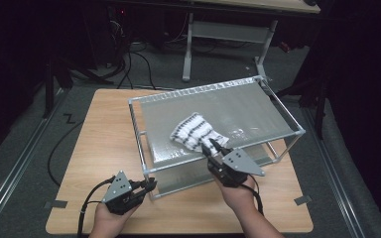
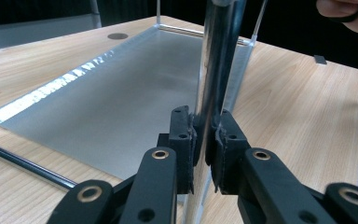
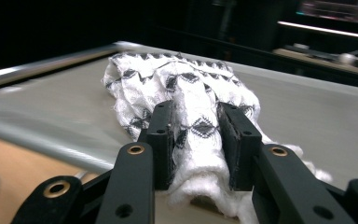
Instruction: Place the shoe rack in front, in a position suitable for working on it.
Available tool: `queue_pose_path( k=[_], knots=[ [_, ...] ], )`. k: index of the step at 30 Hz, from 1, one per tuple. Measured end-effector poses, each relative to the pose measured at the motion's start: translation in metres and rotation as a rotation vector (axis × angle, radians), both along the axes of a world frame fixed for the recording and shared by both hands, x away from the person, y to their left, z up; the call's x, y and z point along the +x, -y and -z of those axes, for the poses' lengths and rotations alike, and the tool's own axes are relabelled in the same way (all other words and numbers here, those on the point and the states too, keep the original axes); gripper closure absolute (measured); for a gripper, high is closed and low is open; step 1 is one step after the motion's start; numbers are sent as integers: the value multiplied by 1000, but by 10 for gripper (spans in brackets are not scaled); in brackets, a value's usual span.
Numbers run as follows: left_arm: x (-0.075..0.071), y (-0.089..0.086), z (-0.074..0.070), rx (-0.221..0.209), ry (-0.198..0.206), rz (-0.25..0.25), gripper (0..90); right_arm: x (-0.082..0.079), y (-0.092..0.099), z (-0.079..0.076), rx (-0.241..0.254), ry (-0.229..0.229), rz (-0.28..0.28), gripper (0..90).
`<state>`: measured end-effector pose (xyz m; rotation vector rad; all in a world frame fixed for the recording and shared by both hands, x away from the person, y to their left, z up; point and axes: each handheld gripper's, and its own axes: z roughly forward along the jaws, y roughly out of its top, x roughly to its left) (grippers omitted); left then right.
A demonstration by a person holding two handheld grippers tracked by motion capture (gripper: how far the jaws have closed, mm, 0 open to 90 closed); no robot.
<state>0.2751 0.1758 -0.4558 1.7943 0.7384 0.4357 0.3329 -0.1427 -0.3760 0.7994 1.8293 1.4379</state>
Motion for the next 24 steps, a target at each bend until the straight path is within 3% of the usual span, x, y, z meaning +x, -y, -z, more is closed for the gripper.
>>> queue_pose_path(
  k=[14, 24],
  knots=[
    [0, 0, 0, 6, 2, 0, 806, 38, 91, 1, 65, -32, 278, 686],
    [1, 1, 0, -1, -1, 5, 804, 50, 134, -1, 42, -21, 411, 680]
  ],
)
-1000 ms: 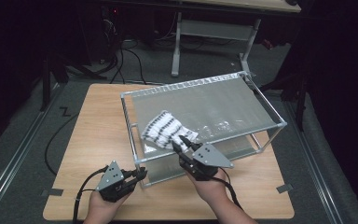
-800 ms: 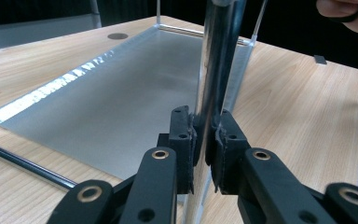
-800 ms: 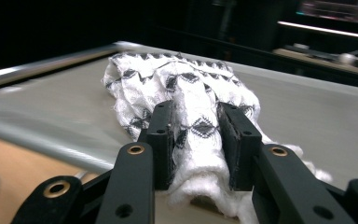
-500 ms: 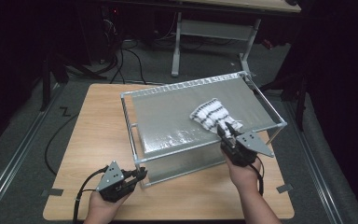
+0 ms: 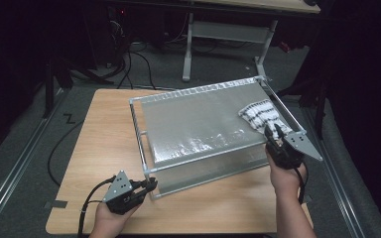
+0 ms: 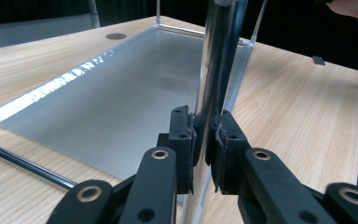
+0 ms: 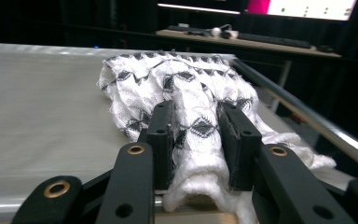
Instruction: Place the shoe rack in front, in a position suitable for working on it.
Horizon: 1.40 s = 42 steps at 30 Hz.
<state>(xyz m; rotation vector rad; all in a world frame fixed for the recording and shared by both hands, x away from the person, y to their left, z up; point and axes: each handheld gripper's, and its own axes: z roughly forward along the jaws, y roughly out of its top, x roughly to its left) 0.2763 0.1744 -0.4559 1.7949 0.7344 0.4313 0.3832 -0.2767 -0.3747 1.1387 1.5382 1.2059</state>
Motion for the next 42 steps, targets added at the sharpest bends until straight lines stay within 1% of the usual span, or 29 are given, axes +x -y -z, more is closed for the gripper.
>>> queue_pose_path(
  k=[5, 6, 8, 11, 12, 16, 18, 20, 21, 22, 25, 29, 32, 34, 39, 42],
  knots=[
    [-1, 1, -1, 5, 0, -4, 804, 3, 15, -1, 5, 4, 54, 677],
    [0, 1, -1, 6, 1, -4, 805, 4, 19, -1, 20, 1, 61, 676],
    [0, 0, 0, 5, 1, -2, 805, 5, 24, -2, 26, -1, 73, 671],
    [0, 0, 0, 2, 2, -1, 805, 6, 27, -2, 36, -2, 77, 662],
    [0, 0, 0, 1, 1, 0, 805, 6, 27, -2, 44, -3, 73, 644],
    [1, 0, 0, -1, -3, 3, 804, 6, 27, -5, 67, 22, 41, 511],
    [1, 0, 0, -3, -3, 2, 803, 8, 27, -4, 76, 13, 40, 490],
    [1, 0, 0, -5, -4, 2, 804, 11, 29, -1, 89, -8, 28, 514],
    [1, 0, 0, -6, -4, 2, 804, 11, 29, 0, 90, -3, 24, 541],
    [1, 0, 0, -4, -3, 2, 804, 11, 30, 0, 95, -8, 19, 554],
    [1, 0, 0, -5, -5, 4, 803, 10, 30, -1, 133, -19, -21, 578],
    [0, 0, 0, -5, -7, 0, 803, 7, 23, -1, 138, -26, -62, 592],
    [0, 0, 0, -2, -5, 1, 803, 3, 13, -1, 124, -29, -92, 594],
    [0, 0, 0, -2, -5, -1, 803, 1, 6, -1, 130, -32, -113, 594],
    [0, 0, 0, 0, -4, 2, 804, -7, -18, 0, 106, -29, -180, 595],
    [1, -1, 0, -5, -6, 5, 803, -12, -35, 1, 104, -38, -230, 592]
  ],
)
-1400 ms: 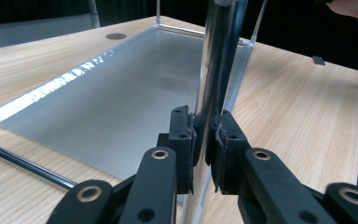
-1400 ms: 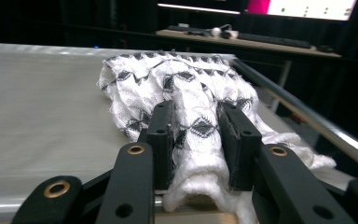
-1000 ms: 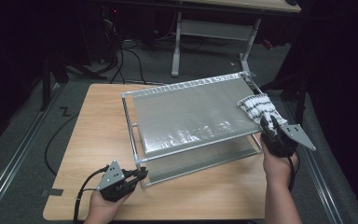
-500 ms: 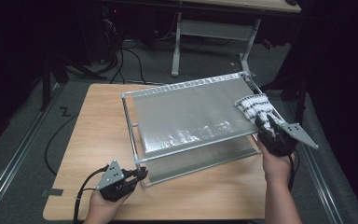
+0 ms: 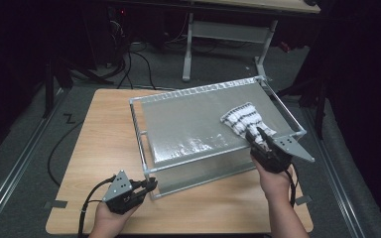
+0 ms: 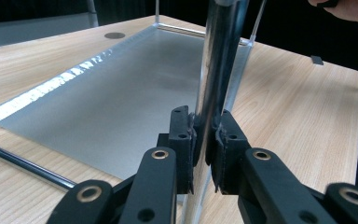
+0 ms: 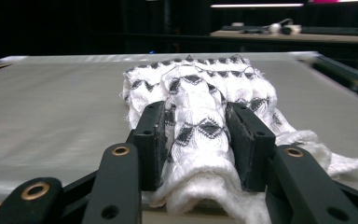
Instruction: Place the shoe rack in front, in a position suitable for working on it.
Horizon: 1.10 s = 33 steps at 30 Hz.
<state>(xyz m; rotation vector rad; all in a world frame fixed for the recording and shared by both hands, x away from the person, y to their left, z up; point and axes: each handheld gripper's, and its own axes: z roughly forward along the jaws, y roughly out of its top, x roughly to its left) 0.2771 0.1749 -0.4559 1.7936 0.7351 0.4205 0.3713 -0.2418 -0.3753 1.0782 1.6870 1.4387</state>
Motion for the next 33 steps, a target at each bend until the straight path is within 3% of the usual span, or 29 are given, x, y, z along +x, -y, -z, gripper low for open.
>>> queue_pose_path(
  k=[9, 16, 22, 33],
  knots=[
    [0, 0, 0, 0, 3, -2, 803, -12, -38, -1, 25, -27, -140, 595],
    [0, 1, 0, 3, 5, -4, 803, -21, -65, -1, 23, -34, -208, 595],
    [-1, 1, 0, 2, 5, -5, 804, -31, -97, -2, -12, -27, -281, 601],
    [0, 1, 0, 2, 7, -4, 804, -56, -142, -5, -24, -16, -431, 600]
  ],
)
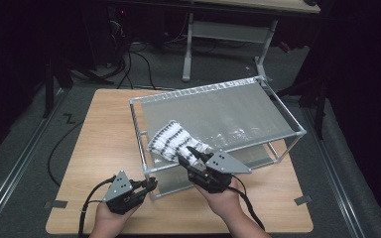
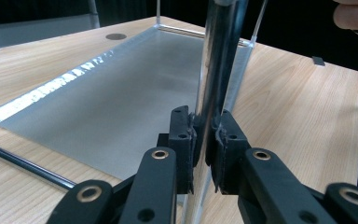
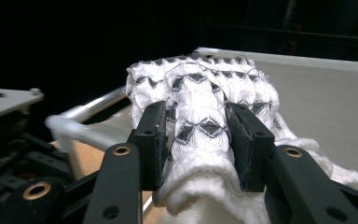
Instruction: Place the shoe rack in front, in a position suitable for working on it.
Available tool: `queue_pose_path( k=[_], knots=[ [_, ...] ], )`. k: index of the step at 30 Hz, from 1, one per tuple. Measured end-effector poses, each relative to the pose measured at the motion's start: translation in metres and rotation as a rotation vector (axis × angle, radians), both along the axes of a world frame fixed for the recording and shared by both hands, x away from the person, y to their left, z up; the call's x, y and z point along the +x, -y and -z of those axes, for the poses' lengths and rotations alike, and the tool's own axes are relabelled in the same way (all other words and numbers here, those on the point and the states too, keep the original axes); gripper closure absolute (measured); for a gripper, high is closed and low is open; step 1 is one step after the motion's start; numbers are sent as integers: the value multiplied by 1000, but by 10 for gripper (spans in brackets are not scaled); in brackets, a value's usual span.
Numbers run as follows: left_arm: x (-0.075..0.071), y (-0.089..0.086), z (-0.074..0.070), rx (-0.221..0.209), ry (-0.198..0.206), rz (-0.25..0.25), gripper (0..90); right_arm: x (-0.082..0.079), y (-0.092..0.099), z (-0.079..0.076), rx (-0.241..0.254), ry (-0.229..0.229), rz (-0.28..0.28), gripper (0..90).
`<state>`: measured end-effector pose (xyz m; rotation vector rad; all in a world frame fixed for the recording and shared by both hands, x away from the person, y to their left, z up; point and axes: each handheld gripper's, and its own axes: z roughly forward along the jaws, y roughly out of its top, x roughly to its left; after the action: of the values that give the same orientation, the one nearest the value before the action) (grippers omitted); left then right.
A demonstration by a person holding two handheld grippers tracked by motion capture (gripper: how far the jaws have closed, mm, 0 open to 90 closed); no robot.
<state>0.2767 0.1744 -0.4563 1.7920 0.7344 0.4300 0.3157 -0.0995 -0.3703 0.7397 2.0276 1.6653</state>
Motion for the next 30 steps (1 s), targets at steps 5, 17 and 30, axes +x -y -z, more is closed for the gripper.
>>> queue_pose_path(
  k=[5, 17, 30],
  knots=[
    [0, 0, 0, -1, 2, 2, 804, -11, -13, 0, -11, 18, -41, 606],
    [1, 1, 0, -4, 0, 5, 803, -12, -17, -1, 4, -9, -30, 392],
    [1, 2, 1, 0, 5, 4, 804, -15, -6, -5, -34, 78, -61, 780]
  ],
)
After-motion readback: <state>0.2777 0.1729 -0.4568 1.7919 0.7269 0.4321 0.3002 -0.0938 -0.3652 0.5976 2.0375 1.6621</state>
